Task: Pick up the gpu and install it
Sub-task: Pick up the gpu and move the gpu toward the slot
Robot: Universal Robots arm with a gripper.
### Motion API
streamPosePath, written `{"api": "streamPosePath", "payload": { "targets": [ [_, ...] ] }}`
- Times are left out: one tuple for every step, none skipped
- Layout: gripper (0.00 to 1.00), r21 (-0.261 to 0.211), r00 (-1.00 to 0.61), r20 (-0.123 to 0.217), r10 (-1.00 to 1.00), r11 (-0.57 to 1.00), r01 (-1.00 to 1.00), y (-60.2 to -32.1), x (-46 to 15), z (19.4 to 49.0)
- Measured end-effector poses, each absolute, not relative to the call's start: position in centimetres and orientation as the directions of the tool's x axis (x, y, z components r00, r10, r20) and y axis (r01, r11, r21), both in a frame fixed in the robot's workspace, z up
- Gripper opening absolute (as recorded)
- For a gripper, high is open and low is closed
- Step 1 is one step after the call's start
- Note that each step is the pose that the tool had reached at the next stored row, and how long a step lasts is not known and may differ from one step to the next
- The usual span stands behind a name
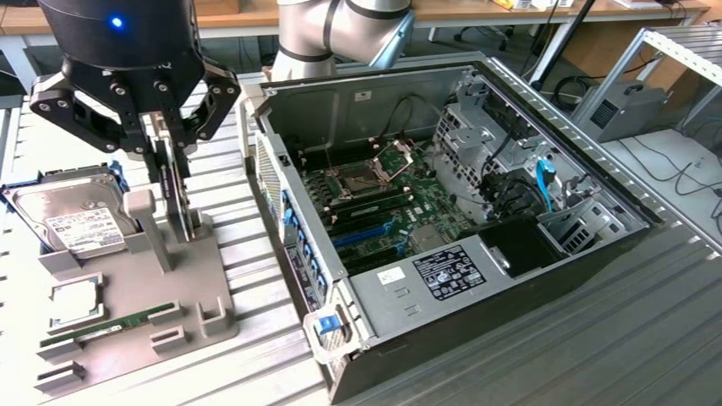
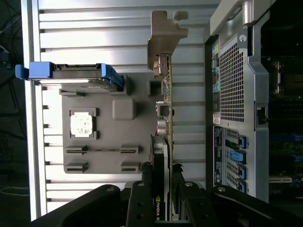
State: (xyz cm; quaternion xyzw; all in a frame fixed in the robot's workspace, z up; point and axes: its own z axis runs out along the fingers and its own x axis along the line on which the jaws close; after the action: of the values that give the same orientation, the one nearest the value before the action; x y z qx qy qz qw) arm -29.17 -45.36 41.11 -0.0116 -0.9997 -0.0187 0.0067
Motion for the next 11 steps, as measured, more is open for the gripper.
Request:
{"api": "streamPosePath", "payload": {
  "targets": [
    [0.27,0.037,-1.0,0.014,0.023,0.999,0.023,-45.36,-29.17,41.17],
    [0.27,0.037,-1.0,0.014,0.023,0.999,0.023,-45.36,-29.17,41.23],
    [0.27,0.037,-1.0,0.014,0.023,0.999,0.023,-45.36,-29.17,41.29],
    [0.27,0.037,-1.0,0.014,0.023,0.999,0.023,-45.36,-29.17,41.36],
    [0.27,0.037,-1.0,0.014,0.023,0.999,0.023,-45.36,-29.17,41.43],
    [0.27,0.037,-1.0,0.014,0.023,0.999,0.023,-45.36,-29.17,41.5],
    [0.27,0.037,-1.0,0.014,0.023,0.999,0.023,-45.36,-29.17,41.58],
    [0.27,0.037,-1.0,0.014,0.023,0.999,0.023,-45.36,-29.17,41.63],
    [0.27,0.037,-1.0,0.014,0.023,0.999,0.023,-45.36,-29.17,41.69],
    [0.27,0.037,-1.0,0.014,0.023,0.999,0.023,-45.36,-29.17,41.76],
    [0.27,0.037,-1.0,0.014,0.023,0.999,0.023,-45.36,-29.17,41.86]
  ]
}}
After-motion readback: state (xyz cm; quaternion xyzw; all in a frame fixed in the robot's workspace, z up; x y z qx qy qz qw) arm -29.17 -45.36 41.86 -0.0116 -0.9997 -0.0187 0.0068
